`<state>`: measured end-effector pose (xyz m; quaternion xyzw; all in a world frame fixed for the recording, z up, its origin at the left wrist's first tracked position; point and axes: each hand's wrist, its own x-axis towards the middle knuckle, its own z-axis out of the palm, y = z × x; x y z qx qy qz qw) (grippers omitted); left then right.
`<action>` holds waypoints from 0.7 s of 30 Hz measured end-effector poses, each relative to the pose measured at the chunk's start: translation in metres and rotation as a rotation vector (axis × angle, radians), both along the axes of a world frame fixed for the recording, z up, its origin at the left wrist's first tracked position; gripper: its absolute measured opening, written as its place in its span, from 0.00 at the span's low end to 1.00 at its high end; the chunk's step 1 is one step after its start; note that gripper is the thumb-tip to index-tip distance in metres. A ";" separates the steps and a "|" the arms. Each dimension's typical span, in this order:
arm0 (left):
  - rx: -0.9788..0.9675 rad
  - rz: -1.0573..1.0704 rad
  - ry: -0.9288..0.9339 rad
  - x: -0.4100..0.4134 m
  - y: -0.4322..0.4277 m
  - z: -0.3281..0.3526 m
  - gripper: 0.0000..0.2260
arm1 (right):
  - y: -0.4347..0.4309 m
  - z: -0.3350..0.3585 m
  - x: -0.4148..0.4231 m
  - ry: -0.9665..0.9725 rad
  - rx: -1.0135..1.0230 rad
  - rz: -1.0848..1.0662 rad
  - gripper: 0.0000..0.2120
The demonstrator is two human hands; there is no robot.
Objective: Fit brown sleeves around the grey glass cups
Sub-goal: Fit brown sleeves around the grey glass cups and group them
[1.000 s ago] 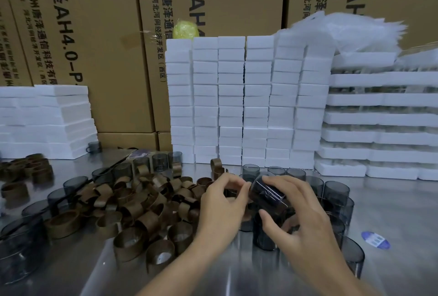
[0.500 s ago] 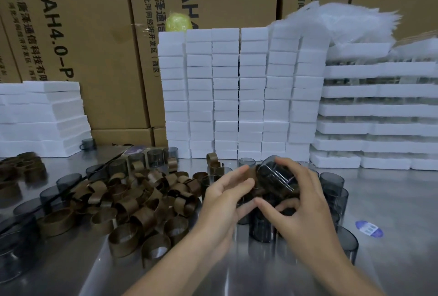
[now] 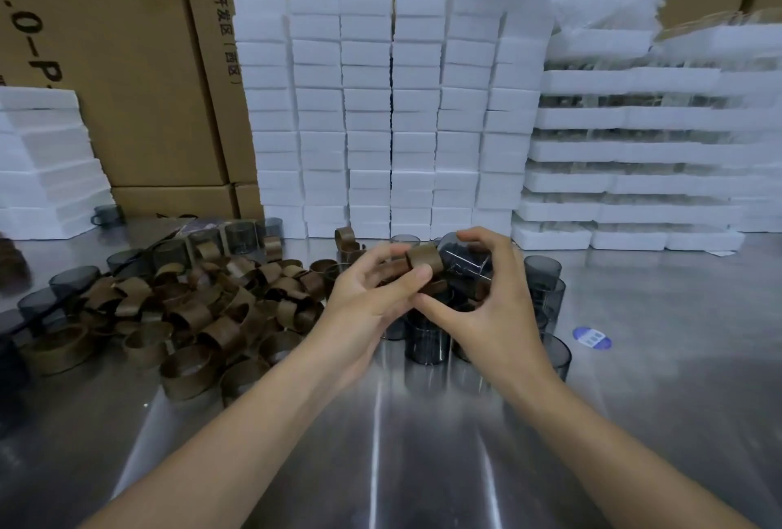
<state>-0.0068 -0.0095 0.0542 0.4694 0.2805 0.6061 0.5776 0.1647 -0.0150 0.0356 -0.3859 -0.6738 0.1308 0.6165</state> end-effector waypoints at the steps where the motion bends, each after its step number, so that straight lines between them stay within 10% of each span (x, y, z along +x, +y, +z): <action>1: 0.009 -0.007 0.016 0.001 -0.001 0.000 0.24 | -0.001 0.001 -0.001 0.013 0.001 -0.009 0.35; 21: -0.120 -0.016 0.338 -0.001 -0.014 0.010 0.28 | -0.016 0.002 -0.009 -0.005 -0.044 0.125 0.30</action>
